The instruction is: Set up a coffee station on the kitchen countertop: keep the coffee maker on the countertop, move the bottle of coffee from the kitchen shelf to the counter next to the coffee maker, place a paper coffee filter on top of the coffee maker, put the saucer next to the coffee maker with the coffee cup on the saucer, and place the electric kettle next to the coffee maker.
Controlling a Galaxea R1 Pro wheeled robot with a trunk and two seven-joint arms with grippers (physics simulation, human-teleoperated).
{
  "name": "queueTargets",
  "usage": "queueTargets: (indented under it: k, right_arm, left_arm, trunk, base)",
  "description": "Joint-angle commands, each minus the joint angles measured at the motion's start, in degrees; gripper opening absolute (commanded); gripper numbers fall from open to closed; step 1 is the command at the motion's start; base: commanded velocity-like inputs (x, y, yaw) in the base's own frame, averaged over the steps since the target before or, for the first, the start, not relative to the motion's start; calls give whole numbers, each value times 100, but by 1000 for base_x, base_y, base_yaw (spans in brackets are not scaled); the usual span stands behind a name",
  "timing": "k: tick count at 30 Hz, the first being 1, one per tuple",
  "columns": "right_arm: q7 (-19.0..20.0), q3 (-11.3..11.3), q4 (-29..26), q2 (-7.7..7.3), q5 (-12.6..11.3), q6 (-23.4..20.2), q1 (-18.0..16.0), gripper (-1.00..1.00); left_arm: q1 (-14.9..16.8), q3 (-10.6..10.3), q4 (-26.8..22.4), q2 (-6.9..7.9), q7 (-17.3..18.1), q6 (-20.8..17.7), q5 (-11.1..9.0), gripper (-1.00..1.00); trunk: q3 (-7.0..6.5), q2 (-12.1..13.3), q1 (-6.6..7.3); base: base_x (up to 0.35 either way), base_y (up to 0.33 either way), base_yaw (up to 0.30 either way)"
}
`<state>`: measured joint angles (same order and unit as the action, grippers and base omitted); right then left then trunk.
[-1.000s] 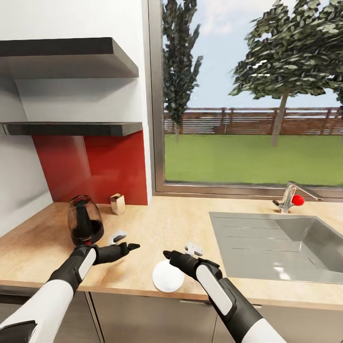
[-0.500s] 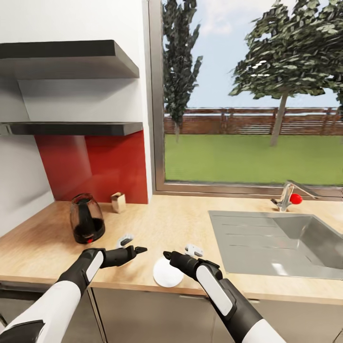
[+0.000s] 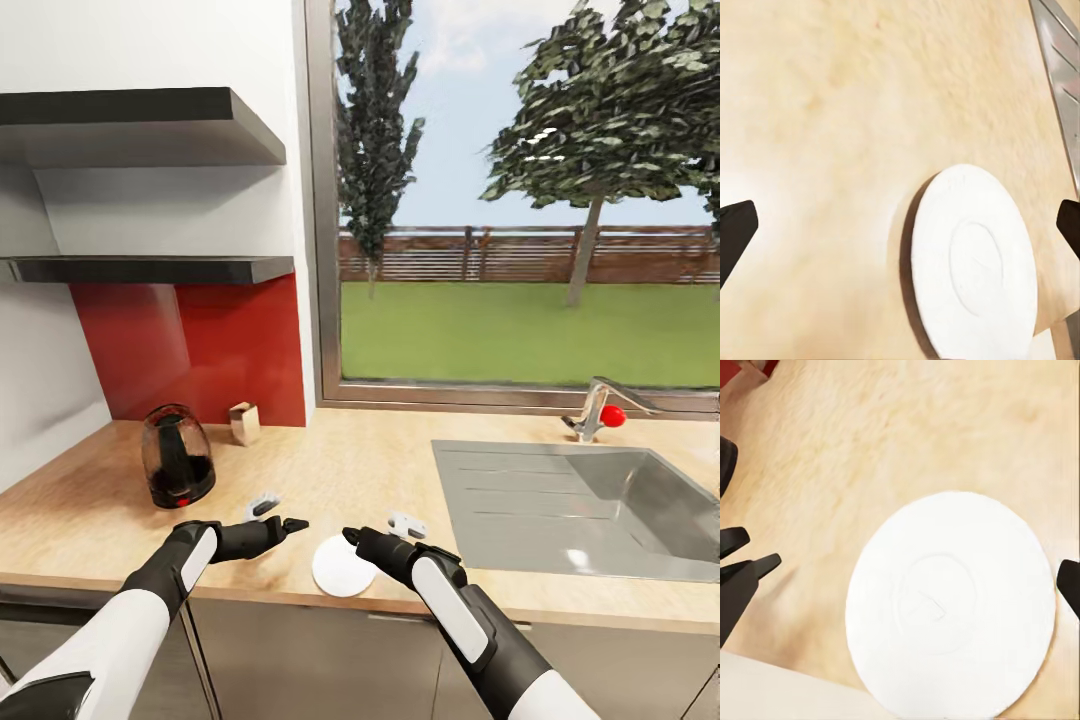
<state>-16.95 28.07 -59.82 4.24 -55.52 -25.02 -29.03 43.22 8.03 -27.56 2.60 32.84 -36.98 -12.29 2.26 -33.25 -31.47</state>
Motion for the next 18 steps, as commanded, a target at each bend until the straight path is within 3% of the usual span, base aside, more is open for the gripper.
queueTargets:
  k: [1, 18]
  right_arm:
    - [-54, 8, -5, -2, -57, -3, -6, 100]
    - [-63, 6, 345, -2, -52, 2, -6, 100]
  left_arm:
    - [7, 23, 0, 0, 12, -38, -6, 100]
    - [5, 25, 5, 2, -2, -37, 4, 100]
  trunk:
    - [12, -10, -3]
    - [12, -10, -3]
  base:
    - [0, -153, 0]
    - [0, -18, 0]
